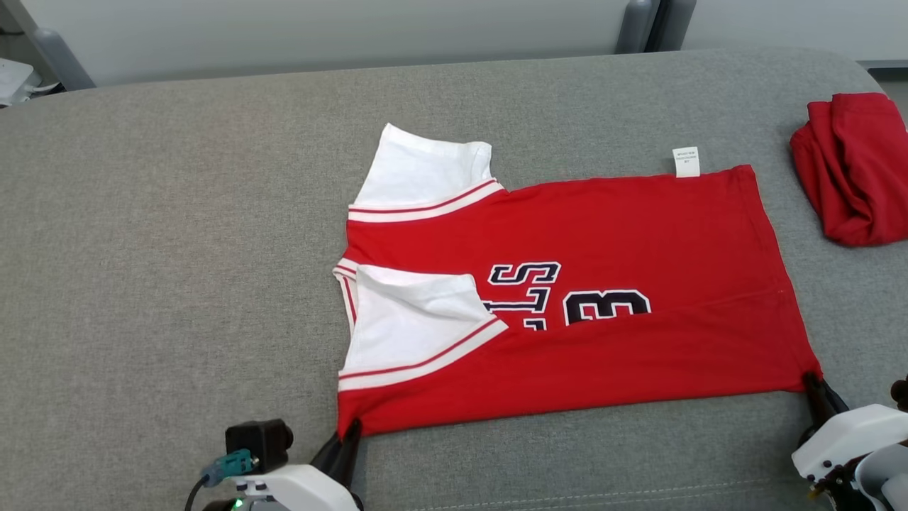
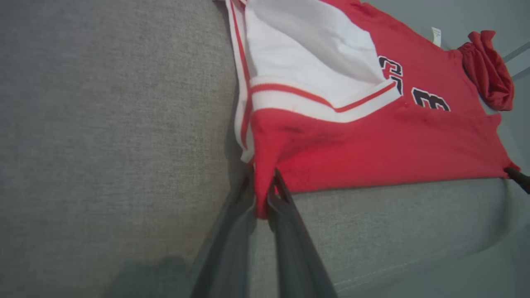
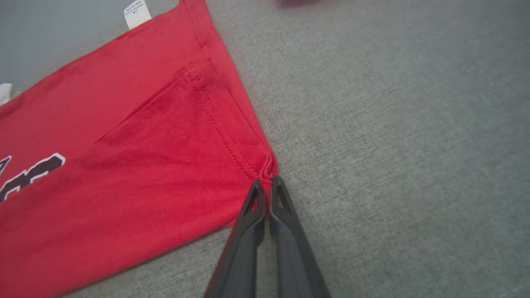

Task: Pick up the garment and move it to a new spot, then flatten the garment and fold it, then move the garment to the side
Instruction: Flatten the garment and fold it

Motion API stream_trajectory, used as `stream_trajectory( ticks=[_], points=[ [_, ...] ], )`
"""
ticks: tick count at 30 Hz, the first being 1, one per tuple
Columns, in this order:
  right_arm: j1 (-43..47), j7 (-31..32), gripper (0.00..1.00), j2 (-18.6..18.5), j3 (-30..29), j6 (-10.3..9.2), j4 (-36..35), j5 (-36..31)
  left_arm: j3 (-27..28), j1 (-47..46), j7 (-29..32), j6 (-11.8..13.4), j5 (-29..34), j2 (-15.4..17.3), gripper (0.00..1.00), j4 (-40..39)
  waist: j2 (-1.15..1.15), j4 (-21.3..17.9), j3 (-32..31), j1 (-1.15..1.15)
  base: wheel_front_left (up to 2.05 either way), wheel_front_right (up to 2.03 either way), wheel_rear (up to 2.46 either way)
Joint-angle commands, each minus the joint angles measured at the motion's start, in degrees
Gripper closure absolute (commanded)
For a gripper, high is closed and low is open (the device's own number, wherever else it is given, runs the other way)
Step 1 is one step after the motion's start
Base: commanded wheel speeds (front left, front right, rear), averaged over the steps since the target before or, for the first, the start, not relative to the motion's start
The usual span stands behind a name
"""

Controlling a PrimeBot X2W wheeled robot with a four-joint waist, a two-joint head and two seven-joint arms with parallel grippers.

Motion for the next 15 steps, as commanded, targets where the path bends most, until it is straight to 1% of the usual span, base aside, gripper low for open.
stream_trajectory(
  ticks=[1, 7, 8, 9, 10, 11, 12, 13, 15],
  points=[
    [1.68, -1.01, 1.0, -2.24, 0.63, -0.09, -0.54, 0.8, 1.8, -0.21, 0.19, 0.82, -0.15, 1.35, 1.0, -1.82, 0.0, 0.07, -0.02, 0.0, 0.0, 0.0, 0.0],
    [2.51, -1.01, 1.0, -2.17, 0.46, -0.09, -0.24, 1.12, 1.27, 1.02, 1.72, 2.33, -0.19, 1.87, 1.0, -4.73, 0.0, 0.36, 0.11, 0.0, 0.0, 0.0, 0.0],
    [2.57, -0.71, 1.0, -2.0, 0.65, -0.09, -0.09, 1.37, 1.23, 1.03, 1.97, 2.56, -0.2, 1.92, 0.95, -4.75, 0.0, 0.37, 0.1, 0.0, 0.0, 0.0, 0.0],
    [2.56, -0.61, 0.85, -1.94, 0.9, -0.09, -0.07, 1.47, 1.28, 1.05, 2.17, 2.79, -0.32, 1.88, 0.67, -4.7, 0.0, 0.36, 0.06, 0.0, 0.0, 0.0, 0.0],
    [2.51, -0.62, 0.62, -1.96, 1.03, -0.09, -0.03, 1.57, 1.3, 1.05, 2.32, 3.03, -0.36, 1.87, 0.16, -4.63, 0.0, 0.33, 0.0, 0.0, 0.0, 0.0, 0.0],
    [2.41, -0.65, 0.32, -2.07, 1.07, -0.09, 0.0, 1.64, 1.28, 1.05, 2.53, 3.28, -0.37, 1.89, 0.0, -4.53, 0.0, 0.29, -0.1, 0.0, 0.0, 0.0, 0.0],
    [2.32, -0.68, 0.08, -2.24, 1.08, -0.09, 0.03, 1.67, 1.31, 1.06, 2.59, 3.51, -0.35, 1.88, 0.0, -4.49, 0.0, 0.26, -0.22, 0.0, 0.0, 0.0, 0.0],
    [2.24, -0.73, 0.0, -2.43, 0.98, -0.09, 0.07, 1.69, 1.41, 1.11, 2.56, 3.78, -0.36, 1.89, 0.0, -4.48, 0.0, 0.22, -0.39, 0.0, 0.0, 0.0, 0.0],
    [2.09, -0.82, 0.0, -2.89, 0.72, -0.09, 0.23, 1.6, 1.81, 1.34, 2.22, 4.59, -0.09, 2.24, 0.0, -4.62, 0.0, 0.11, -0.81, 0.0, 0.0, 0.0, 0.0]
  ],
)
